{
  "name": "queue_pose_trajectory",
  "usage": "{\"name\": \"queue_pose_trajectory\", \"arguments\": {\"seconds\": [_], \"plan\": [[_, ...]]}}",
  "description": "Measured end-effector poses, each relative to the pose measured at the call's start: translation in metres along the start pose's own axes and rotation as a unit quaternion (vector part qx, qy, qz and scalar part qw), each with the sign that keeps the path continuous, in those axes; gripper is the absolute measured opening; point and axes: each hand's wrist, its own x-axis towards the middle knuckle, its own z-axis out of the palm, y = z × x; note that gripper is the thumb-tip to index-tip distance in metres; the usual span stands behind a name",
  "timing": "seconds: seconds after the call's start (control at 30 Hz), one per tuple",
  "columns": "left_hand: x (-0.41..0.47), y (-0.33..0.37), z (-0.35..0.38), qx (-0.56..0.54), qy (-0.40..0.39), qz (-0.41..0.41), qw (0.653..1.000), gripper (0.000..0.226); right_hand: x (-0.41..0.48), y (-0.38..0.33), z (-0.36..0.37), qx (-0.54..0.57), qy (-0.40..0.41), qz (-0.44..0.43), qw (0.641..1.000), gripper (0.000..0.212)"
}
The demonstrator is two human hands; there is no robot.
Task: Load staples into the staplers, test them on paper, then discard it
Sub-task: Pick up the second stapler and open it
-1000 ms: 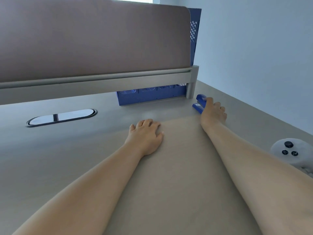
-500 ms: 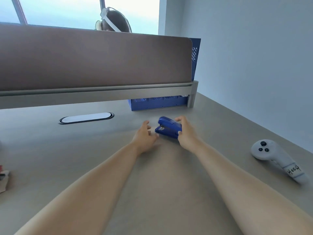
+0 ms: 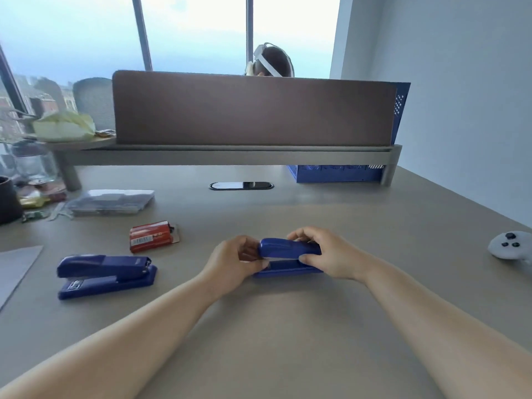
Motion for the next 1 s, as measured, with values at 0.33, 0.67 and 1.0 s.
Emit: {"name": "queue_pose_trajectory", "arguments": {"seconds": [0.33,0.67,1.0], "plan": [[-0.066,-0.012,-0.048,0.058,0.043,-0.023,0.997,0.040,-0.006,-0.050,0.056,-0.094,-0.051,-0.069,0.992,0.030],[-0.082,-0.018,-0.052,0.034,0.063,-0.021,0.997,0.066,-0.002,-0.074,0.091,-0.124,0.031,-0.148,0.981,0.025],[-0.080,-0.018,-0.048,0.088,0.085,-0.014,0.992,0.043,0.001,-0.066,0.104,-0.169,0.122,-0.163,0.964,0.039]]}}
